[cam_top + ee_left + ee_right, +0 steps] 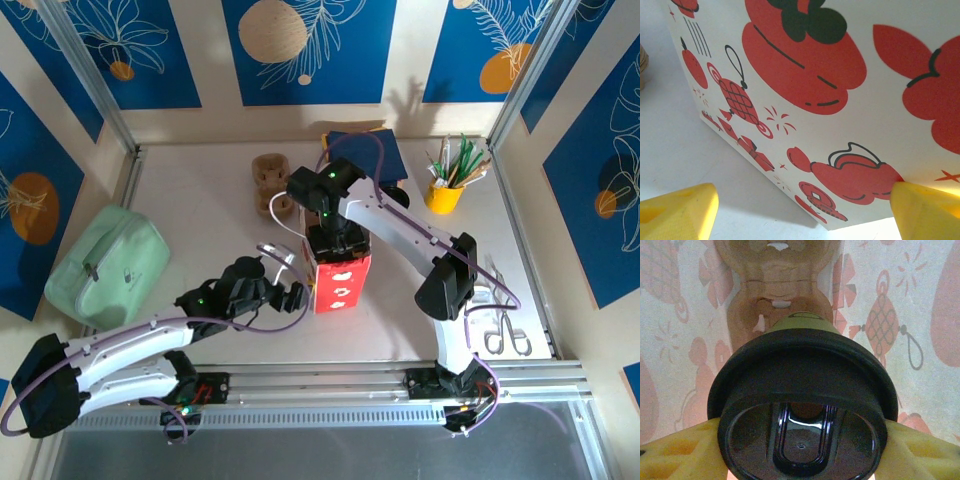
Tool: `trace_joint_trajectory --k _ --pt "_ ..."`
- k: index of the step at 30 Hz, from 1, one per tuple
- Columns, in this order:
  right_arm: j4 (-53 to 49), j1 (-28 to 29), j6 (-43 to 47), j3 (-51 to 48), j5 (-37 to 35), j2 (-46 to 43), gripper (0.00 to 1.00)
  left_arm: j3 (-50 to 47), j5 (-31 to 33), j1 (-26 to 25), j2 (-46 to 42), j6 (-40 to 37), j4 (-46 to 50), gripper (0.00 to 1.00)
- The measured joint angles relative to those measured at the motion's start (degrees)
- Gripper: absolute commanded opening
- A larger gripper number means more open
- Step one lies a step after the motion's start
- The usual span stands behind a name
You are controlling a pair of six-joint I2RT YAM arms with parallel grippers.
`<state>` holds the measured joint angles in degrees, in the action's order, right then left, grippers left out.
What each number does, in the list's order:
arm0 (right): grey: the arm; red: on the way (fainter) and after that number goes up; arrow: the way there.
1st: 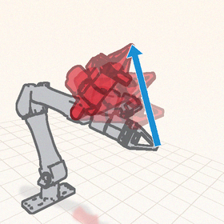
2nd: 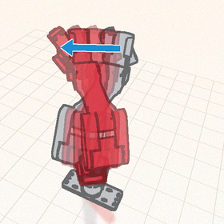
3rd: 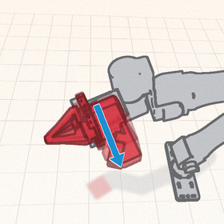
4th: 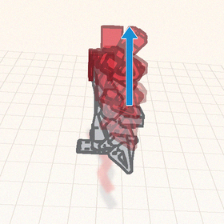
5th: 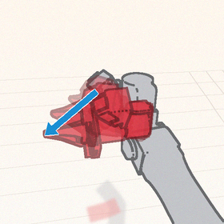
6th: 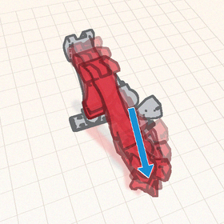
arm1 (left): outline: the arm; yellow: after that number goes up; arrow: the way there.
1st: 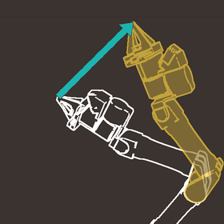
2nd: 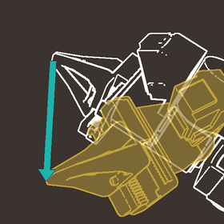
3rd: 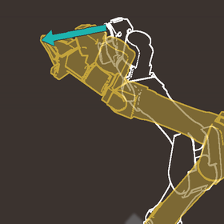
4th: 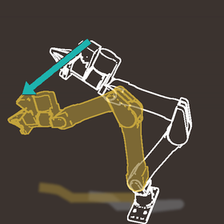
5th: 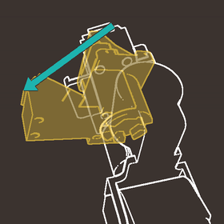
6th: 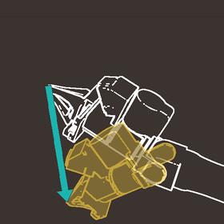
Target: Pack the takeout coffee
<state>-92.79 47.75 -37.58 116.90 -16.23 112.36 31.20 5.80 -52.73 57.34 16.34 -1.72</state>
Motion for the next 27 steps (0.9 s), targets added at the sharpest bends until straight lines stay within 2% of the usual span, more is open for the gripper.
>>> trace_joint_trajectory --k 12,27 --pt "0.26 -0.04 0.07 -1.38 0.20 -0.96 0.61 -0.02 -1.25 -2.69 1.57 -1.90 -2.05 0.89" --pt "3.67 0.02 3.17 -4.44 0.42 -3.43 0.60 -0.46 -0.85 -2.69 -3.82 -3.17 0.37 0.90"
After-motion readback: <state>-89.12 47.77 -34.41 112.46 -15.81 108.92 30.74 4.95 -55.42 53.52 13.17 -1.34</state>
